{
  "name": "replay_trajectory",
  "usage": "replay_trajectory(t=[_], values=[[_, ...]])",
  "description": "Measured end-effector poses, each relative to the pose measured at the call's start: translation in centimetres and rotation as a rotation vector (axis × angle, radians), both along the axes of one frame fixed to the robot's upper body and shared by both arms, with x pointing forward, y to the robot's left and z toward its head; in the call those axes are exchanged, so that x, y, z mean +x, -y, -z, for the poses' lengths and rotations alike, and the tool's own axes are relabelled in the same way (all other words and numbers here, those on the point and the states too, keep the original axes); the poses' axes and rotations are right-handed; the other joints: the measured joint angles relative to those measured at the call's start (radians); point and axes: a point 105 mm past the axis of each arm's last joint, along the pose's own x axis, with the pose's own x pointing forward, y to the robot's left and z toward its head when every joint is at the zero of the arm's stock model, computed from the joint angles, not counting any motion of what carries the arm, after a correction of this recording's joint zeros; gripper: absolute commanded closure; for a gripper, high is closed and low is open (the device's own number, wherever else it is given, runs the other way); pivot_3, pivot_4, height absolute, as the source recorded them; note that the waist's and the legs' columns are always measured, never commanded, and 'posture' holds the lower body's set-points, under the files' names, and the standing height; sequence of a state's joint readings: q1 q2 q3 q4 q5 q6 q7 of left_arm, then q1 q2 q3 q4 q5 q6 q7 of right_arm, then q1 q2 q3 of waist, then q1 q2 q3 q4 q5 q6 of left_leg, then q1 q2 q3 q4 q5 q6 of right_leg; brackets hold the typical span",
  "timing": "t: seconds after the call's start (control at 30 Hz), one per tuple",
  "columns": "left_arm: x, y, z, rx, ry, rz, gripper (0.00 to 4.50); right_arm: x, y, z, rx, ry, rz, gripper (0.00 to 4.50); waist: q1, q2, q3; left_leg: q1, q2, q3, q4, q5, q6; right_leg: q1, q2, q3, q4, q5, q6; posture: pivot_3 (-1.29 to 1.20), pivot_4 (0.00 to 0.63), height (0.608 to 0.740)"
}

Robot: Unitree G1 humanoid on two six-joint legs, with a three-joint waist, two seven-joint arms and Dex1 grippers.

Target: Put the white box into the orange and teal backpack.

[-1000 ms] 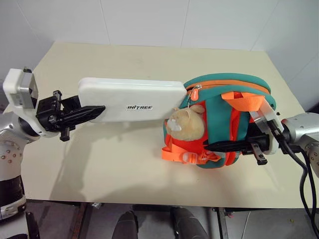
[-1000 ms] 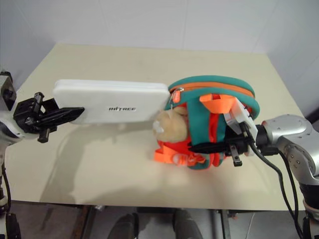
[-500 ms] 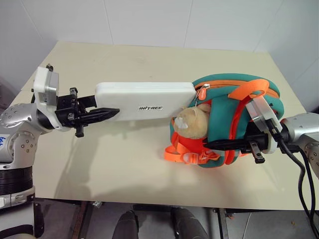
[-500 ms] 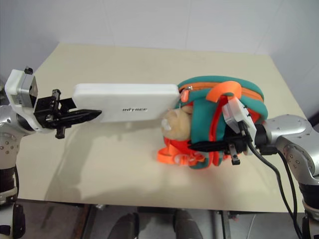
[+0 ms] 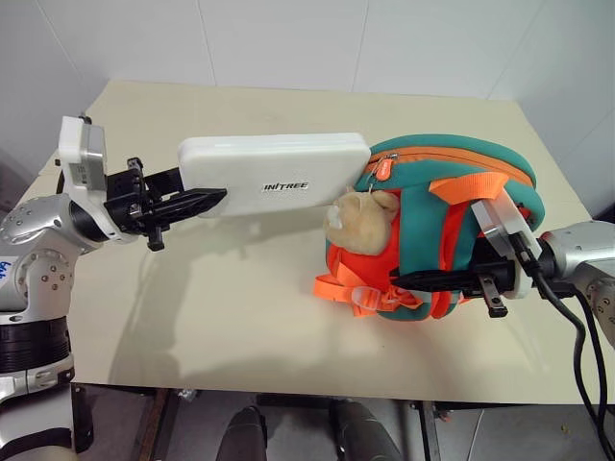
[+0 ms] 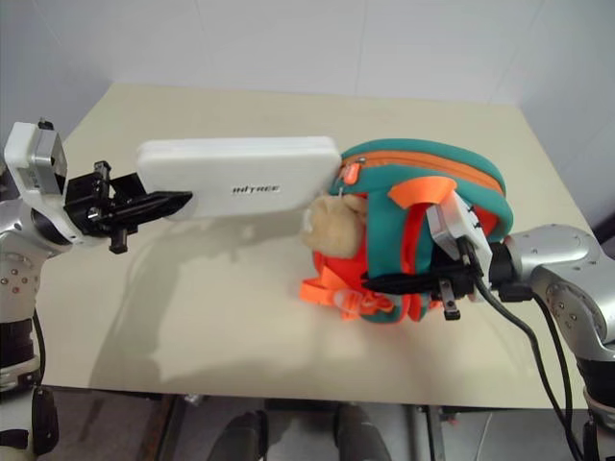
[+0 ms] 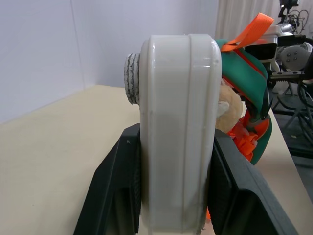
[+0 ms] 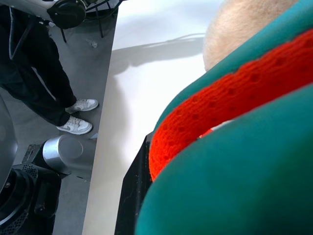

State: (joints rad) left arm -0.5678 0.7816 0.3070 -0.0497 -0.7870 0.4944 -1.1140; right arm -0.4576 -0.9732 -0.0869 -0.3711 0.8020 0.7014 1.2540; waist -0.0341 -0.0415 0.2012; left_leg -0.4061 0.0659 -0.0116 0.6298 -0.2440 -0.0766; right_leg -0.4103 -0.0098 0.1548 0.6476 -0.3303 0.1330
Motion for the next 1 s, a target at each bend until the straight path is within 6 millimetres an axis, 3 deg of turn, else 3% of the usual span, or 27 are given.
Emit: replay_trajectory(t=[0.23, 0.53, 1.0], values=[[0.1, -0.1, -0.2, -0.004, 0.004, -0.001, 3.17, -0.3, -0.1, 0.3, -0.003, -0.004, -0.007, 4.5, 0.001, 0.0, 0.0, 0.0, 0.0, 0.0, 0.0, 0.0, 0.0, 0.0, 0.0, 0.0, 0.0, 0.0, 0.0, 0.0, 0.15, 0.74], [0.2, -0.5, -1.9, -0.002, 0.043, 0.002, 3.17, -1.6, 0.1, 0.4, -0.011, -0.015, -0.05, 4.5, 0.0, 0.0, 0.0, 0.0, 0.0, 0.0, 0.0, 0.0, 0.0, 0.0, 0.0, 0.0, 0.0, 0.0, 0.0, 0.0, 0.15, 0.74], [-1.4, 0.4, -1.2, 0.01, -0.029, 0.117, 3.17, -1.3, 0.0, -0.1, -0.011, 0.014, -0.045, 4.5, -0.003, 0.0, 0.0, 0.0, 0.0, 0.0, 0.0, 0.0, 0.0, 0.0, 0.0, 0.0, 0.0, 0.0, 0.0, 0.0, 0.15, 0.74]])
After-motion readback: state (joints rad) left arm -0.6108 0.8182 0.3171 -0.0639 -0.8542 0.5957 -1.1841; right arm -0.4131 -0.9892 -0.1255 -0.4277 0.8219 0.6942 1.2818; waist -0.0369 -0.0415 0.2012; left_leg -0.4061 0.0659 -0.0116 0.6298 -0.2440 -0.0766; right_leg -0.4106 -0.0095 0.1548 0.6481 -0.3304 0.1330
